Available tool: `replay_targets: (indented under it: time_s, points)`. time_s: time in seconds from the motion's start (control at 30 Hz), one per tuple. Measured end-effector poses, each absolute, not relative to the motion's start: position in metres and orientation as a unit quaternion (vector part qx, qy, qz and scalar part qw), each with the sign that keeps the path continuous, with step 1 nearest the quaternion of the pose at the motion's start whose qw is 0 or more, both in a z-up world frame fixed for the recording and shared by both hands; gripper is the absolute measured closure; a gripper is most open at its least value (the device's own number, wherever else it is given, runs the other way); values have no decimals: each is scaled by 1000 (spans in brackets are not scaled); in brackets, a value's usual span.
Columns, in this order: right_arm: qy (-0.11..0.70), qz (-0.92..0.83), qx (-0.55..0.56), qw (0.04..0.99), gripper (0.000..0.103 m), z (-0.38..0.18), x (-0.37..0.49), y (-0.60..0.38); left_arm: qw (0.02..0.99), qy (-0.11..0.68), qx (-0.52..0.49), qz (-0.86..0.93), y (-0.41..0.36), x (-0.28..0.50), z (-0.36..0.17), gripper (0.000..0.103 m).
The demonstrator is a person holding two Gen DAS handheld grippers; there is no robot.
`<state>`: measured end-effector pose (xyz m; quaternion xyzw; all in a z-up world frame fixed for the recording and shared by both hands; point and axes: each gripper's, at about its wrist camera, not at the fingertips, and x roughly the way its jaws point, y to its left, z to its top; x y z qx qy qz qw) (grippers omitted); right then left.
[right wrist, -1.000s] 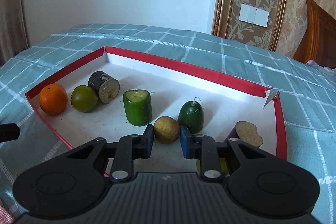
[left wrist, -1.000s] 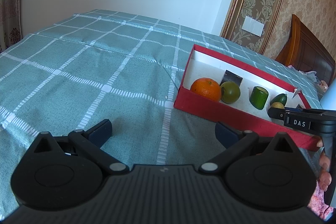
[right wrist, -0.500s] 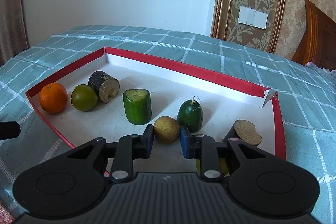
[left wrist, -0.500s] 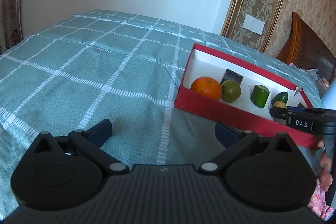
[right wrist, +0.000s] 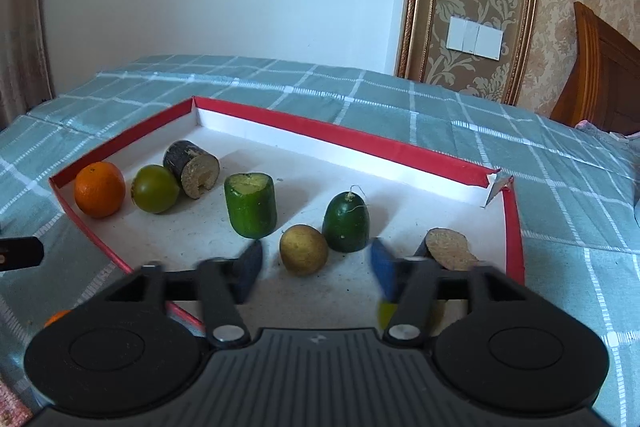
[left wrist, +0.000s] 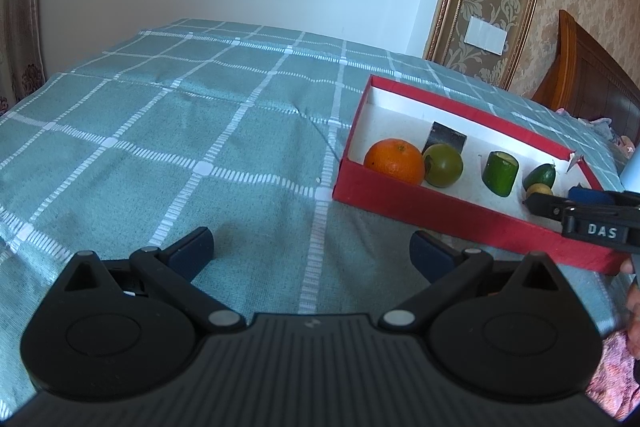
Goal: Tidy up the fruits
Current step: 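Withdraw the right gripper from the box while moving the left gripper toward the tangerine, then close the left gripper on the tangerine lying outside the box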
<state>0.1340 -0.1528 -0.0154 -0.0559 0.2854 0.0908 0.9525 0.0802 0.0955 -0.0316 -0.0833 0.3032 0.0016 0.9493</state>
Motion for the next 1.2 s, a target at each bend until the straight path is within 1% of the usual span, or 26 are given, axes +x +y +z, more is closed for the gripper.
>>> replay_targets:
  time_s: [0.1,0.2,0.47,0.53,0.7,1.03,1.2]
  points:
    - [272,87,-61,956,33,-11,126,-155,949,303,-84,1,95,80,-31,0]
    - [263,76,-50,961,28,-8,120,-164,949,303,-83,2,95,80,-31,0]
    - [250,57,32,966,23,2,103,-204,948,314,-48,15,85,81,-32,0]
    - [246,50,46,967,22,2,100,-211,949,311,-45,17,82,75,-31,0]
    - [253,40,74,964,22,1,99,-223,961,266,-73,1,71,46,-20,0]
    - [258,38,67,963,22,-4,100,-219,959,278,17,-44,-2,38,-14,0]
    - [257,36,65,963,22,-4,99,-219,956,288,19,-54,-14,43,-17,0]
